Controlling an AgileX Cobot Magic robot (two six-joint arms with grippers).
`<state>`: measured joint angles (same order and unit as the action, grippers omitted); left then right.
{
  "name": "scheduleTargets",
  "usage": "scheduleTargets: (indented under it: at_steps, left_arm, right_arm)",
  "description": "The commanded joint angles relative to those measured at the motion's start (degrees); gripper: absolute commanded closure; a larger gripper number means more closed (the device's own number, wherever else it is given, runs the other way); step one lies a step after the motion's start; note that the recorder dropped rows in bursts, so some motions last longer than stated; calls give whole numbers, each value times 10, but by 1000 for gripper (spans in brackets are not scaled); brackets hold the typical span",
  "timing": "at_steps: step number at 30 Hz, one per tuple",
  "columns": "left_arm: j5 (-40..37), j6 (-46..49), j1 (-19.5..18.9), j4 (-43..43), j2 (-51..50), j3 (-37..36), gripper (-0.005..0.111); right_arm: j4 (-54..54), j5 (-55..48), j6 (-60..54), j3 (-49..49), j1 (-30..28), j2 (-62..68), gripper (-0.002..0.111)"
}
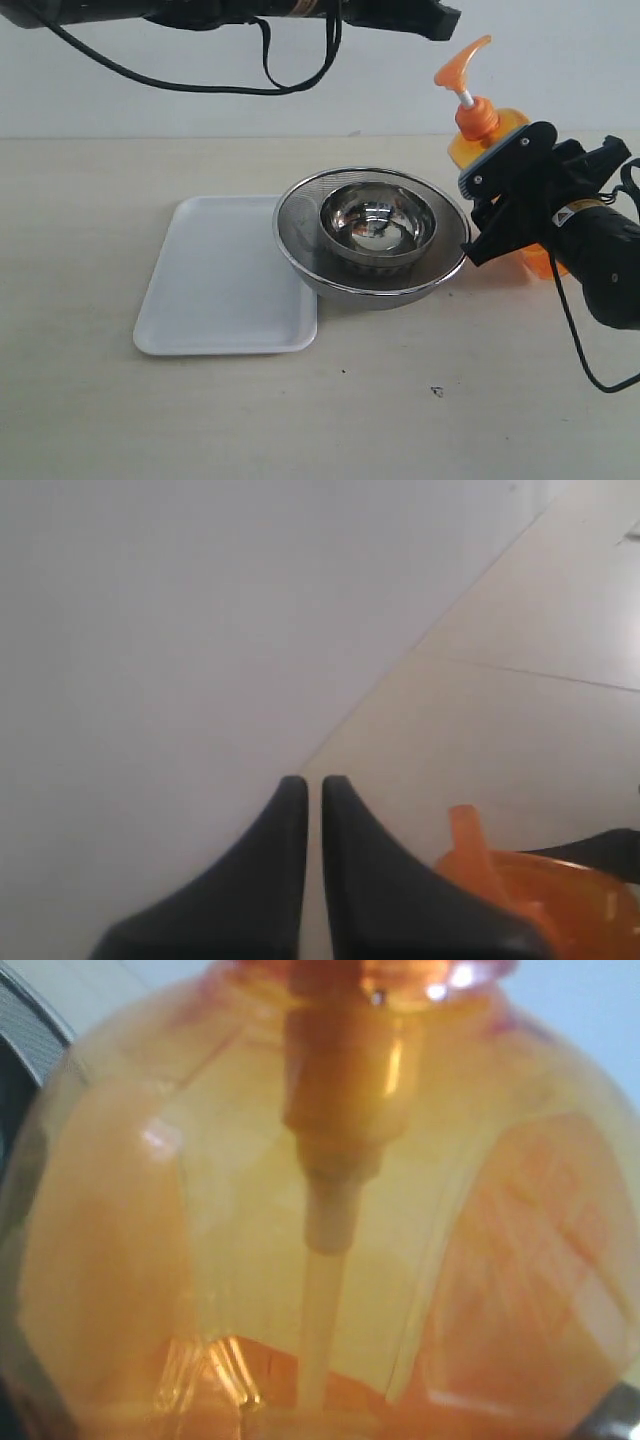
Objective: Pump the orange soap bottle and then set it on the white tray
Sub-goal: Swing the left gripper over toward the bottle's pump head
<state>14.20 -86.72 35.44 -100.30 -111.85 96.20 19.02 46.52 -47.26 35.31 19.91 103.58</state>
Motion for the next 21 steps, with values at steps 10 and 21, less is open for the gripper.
scheduleTargets:
  at_steps: [10, 21]
  left_arm:
    - [-48, 54, 20, 4, -50, 11, 102]
    - [23, 69, 20, 4, -65, 50, 102]
  right_arm:
    - [10, -48, 3, -5, 0, 3, 107]
    - [10, -50, 3, -5, 0, 3, 107]
